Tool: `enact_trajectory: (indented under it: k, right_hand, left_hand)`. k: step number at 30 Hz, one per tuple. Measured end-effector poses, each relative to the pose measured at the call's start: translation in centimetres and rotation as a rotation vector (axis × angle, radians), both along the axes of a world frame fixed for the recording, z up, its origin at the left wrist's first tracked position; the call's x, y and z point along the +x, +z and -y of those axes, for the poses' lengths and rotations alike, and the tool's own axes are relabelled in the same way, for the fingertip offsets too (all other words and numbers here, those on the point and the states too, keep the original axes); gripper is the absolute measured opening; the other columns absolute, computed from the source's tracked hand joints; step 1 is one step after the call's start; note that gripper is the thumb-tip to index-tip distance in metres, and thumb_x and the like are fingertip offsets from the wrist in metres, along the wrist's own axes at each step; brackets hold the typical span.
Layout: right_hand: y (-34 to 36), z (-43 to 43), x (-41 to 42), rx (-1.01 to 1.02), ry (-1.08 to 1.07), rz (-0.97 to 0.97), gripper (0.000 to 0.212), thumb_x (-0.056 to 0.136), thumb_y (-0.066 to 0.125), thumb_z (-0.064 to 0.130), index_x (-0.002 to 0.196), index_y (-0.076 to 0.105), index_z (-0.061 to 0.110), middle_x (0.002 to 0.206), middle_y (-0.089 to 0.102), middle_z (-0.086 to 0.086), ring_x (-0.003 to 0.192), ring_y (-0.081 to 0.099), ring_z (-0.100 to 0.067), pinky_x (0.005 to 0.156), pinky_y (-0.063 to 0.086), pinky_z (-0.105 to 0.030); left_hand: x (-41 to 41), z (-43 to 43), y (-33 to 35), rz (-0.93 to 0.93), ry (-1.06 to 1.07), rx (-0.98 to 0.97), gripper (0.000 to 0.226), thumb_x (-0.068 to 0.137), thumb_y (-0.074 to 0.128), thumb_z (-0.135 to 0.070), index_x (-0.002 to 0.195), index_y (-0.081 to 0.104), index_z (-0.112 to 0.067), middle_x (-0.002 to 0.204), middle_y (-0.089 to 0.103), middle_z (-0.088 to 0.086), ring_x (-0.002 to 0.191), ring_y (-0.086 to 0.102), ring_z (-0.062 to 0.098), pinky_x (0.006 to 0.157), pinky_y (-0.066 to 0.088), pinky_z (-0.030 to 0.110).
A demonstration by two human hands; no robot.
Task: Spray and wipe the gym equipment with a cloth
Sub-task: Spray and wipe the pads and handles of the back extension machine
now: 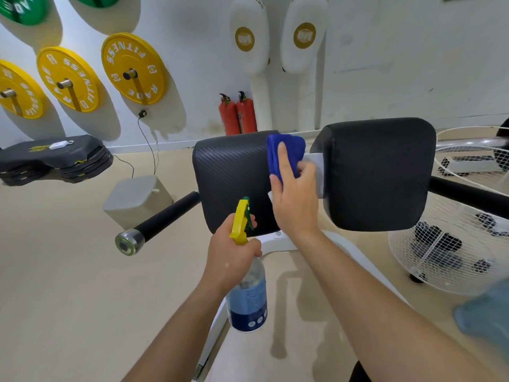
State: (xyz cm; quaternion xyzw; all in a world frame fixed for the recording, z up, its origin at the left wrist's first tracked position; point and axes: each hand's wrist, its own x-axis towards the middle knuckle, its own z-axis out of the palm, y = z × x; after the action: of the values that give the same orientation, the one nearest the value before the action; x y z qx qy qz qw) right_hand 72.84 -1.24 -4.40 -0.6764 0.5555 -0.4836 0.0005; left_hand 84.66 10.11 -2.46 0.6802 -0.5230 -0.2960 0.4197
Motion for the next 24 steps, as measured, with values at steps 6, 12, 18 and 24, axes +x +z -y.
enact_trajectory:
  k: [6, 12, 18, 24]
  right_hand:
    - [-9.8, -6.3, -1.7, 0.125, 0.102, -0.185, 0.088, 0.087, 0.075, 0.020, 0.155, 0.020, 0.026, 0.109, 0.049, -0.012, 0.086, 0.053, -0.017, 0.065, 0.053, -0.026]
    - [-11.3, -10.4, -1.8, 0.425, 0.103, 0.325, 0.062, 0.103, 0.049, 0.028, 0.156, 0.018, 0.033, 0.122, 0.045, 0.003, 0.101, 0.054, -0.010, 0.076, 0.049, -0.016]
    - [-8.6, -12.0, -2.7, 0.514, 0.146, 0.808, 0.051, 0.105, 0.045, 0.029, 0.153, 0.030, 0.035, 0.137, 0.049, 0.022, 0.121, 0.051, 0.003, 0.082, 0.049, -0.012]
    - [-5.1, -12.1, -1.3, 0.417, 0.186, 0.715, 0.047, 0.105, 0.046, 0.024, 0.150, 0.037, 0.030, 0.138, 0.048, 0.021, 0.120, 0.044, 0.016, 0.089, 0.040, -0.001]
  left_hand:
    - [0.4, -1.2, -2.6, 0.002, -0.036, 0.056, 0.039, 0.073, 0.074, 0.003, 0.099, 0.063, -0.024, 0.086, 0.064, -0.013, 0.076, 0.057, 0.007, 0.060, 0.041, 0.013]
    - [-0.5, -2.9, -6.2, 0.041, -0.110, 0.043, 0.049, 0.070, 0.073, 0.001, 0.100, 0.060, -0.036, 0.095, 0.066, -0.020, 0.084, 0.060, 0.003, 0.066, 0.043, 0.010]
    - [-0.9, -4.0, -8.7, 0.029, -0.100, -0.002, 0.043, 0.069, 0.072, 0.000, 0.092, 0.057, -0.033, 0.091, 0.064, -0.012, 0.084, 0.059, 0.004, 0.067, 0.042, 0.007]
    - [1.1, -5.0, -9.7, -0.005, -0.037, -0.028, 0.040, 0.072, 0.076, 0.001, 0.095, 0.061, -0.028, 0.094, 0.065, -0.014, 0.087, 0.061, 0.006, 0.070, 0.046, 0.018]
